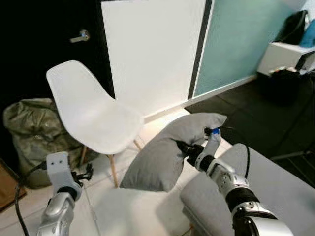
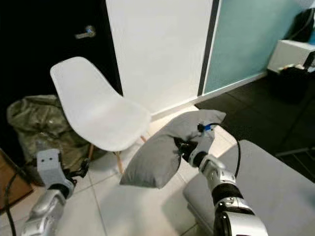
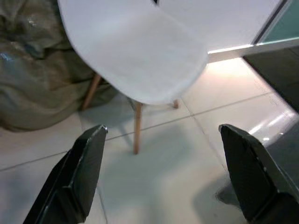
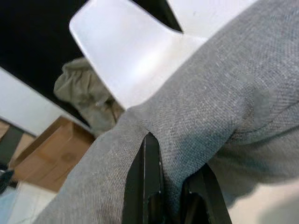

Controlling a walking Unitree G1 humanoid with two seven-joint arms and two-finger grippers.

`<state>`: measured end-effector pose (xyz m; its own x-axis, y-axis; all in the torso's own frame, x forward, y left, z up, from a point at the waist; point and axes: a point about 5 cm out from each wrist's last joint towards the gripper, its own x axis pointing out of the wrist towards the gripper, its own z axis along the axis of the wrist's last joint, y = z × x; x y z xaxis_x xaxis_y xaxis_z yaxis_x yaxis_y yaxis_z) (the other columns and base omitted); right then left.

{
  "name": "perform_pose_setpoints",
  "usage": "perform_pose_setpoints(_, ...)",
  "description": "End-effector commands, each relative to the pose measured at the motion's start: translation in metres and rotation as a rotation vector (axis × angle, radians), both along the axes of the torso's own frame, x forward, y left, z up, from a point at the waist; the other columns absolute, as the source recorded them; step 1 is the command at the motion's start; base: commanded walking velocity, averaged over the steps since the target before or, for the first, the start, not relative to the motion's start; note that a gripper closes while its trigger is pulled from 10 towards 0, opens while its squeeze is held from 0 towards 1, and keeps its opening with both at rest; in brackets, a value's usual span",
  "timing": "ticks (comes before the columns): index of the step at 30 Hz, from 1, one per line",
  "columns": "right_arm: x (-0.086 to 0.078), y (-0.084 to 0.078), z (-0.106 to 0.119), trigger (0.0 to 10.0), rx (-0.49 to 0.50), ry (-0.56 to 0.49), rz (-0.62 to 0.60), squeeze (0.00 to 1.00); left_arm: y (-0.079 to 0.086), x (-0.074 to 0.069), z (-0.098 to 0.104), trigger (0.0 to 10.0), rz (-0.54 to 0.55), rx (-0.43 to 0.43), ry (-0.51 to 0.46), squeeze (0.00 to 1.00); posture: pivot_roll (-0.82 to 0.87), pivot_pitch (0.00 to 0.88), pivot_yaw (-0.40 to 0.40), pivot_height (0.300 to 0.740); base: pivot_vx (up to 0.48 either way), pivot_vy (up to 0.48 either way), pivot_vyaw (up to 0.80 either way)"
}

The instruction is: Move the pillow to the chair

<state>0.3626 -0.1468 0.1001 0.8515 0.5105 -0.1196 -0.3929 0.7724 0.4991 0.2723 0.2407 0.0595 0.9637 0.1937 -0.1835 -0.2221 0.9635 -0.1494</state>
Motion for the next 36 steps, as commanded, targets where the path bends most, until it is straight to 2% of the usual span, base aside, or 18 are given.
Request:
perform_pose_setpoints(1,0.005,-0.0069,0.0137,10.0,0.001,-0.075,-0.018,0.0,-0.0028,0.0015,-0.0012,10.0,-0.017,0.001,0.012,0.0,-0.12,0.0,-0.01,0.74,0.48,0.0,0.0)
perform_pose_setpoints(20,0.0039,-0.0092,0.0139,10.0,0.034,-0.089,-0.037,0.0,0.0004,0.0026,0.0012,10.0,-0.023,0.014,0.013,0.0,-0.12,0.0,0.002,0.74,0.48,0.0,0.0)
perform_pose_setpoints(28,0.0048,-0.008,0.0174,10.0,0.052,-0.097,-0.023,0.0,-0.0004,0.002,0.0007,10.0,-0.016,0.011,0.014,0.0,-0.12,0.0,-0.003,0.74,0.48,0.0,0.8)
perform_pose_setpoints(36,0.0042,-0.0067,0.0134,10.0,0.019,-0.074,-0.011,0.0,-0.0007,-0.0006,-0.0015,10.0,-0.008,0.011,0.025,0.0,-0.11,0.0,-0.006,0.74,0.48,0.0,0.0)
